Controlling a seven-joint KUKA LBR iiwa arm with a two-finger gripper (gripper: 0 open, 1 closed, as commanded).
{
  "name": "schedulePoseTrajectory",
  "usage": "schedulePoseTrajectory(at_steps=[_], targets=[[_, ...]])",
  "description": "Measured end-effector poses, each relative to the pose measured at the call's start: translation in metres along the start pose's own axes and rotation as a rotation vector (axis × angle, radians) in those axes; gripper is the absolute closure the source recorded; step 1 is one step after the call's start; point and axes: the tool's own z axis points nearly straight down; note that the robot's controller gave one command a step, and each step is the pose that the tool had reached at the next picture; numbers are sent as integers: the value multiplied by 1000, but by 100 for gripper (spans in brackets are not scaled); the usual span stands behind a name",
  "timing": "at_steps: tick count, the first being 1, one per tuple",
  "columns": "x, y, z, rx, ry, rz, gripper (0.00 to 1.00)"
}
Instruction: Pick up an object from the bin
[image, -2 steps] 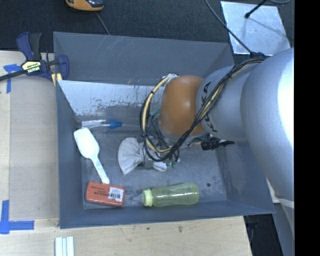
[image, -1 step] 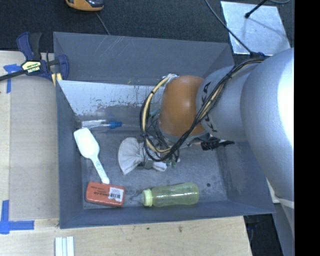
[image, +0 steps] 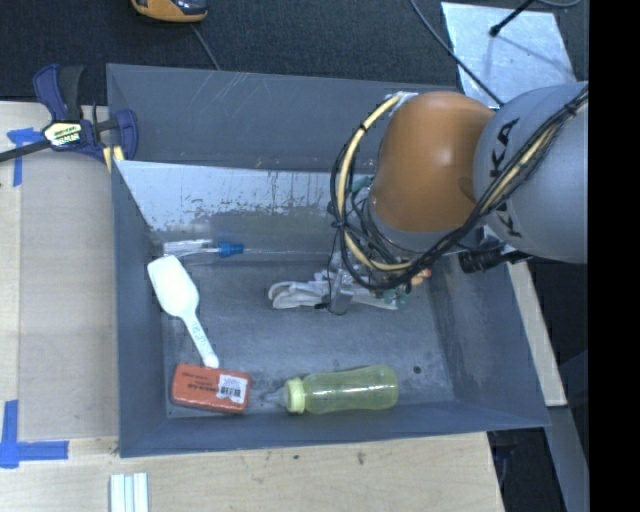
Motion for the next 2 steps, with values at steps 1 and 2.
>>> schedulePoseTrajectory(at_steps=[1,2], targets=[[0,0,0,0,0,0,100],[-8,7,-41,0,2,12,100]])
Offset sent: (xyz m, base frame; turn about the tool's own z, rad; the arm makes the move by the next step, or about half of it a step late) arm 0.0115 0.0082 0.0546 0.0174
